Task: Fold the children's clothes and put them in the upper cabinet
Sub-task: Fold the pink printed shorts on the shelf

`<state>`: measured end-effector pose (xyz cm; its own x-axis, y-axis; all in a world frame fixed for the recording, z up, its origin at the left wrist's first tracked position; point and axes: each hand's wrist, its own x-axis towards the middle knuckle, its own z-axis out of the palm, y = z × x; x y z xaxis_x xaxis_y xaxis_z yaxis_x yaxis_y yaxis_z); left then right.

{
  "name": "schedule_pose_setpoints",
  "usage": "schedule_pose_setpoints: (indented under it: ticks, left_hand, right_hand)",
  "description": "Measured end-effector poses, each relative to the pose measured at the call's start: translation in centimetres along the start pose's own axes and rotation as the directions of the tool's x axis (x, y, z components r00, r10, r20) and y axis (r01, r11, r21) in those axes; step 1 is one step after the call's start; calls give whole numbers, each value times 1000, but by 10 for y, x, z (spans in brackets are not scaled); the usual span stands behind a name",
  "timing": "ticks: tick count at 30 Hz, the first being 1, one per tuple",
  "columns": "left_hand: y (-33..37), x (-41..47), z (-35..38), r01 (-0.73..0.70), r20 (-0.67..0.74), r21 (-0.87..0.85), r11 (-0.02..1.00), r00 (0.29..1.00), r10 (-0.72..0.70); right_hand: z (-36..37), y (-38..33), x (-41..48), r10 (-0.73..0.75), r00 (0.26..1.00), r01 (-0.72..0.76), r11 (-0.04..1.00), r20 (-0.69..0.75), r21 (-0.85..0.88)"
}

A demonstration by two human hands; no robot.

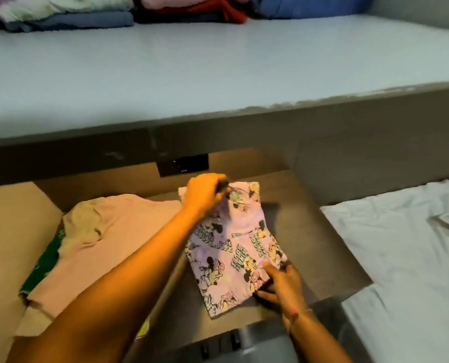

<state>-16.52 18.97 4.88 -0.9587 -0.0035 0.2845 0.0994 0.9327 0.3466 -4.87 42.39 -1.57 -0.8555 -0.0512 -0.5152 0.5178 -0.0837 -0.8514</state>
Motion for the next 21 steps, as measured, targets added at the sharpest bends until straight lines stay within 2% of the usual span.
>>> schedule_pose_setpoints:
  ticks: [2, 4, 6, 9, 11, 13, 15, 21]
  left_hand:
    - [37, 10, 35, -69, 132, 105, 992, 990, 55]
    - [61, 2, 59, -109, 221, 134, 985, 972, 78]
    - [68, -27, 67, -135, 284, 113, 984, 954, 98]
    - [43, -103, 63, -191, 381, 23, 981, 909, 168]
    - [22, -154, 55, -182, 474, -41, 982, 862, 180]
    - [12, -186, 52, -152, 500, -71, 986, 850, 167]
    - [14, -197, 54, -160, 435, -74, 984, 883, 176]
    - [25, -209, 70, -229, 199, -33, 973, 952, 231]
  right_hand:
    - [-34, 6, 5, -66, 992, 35, 964, -110, -265]
    - [-67, 9, 9, -198, 969, 74, 802, -146, -593]
    - [-97, 12, 11, -325, 944, 164, 622, -61, -765]
    - [-125, 16, 18, -536, 819, 425, 324, 206, -845]
    - [-134, 17, 26, -554, 741, 518, 114, 379, -848]
    - [-137, 19, 34, -524, 708, 545, -21, 473, -838]
    - [-137, 21, 40, -531, 693, 542, -61, 487, -838]
    - [-129, 30, 48, -610, 657, 518, -60, 442, -853]
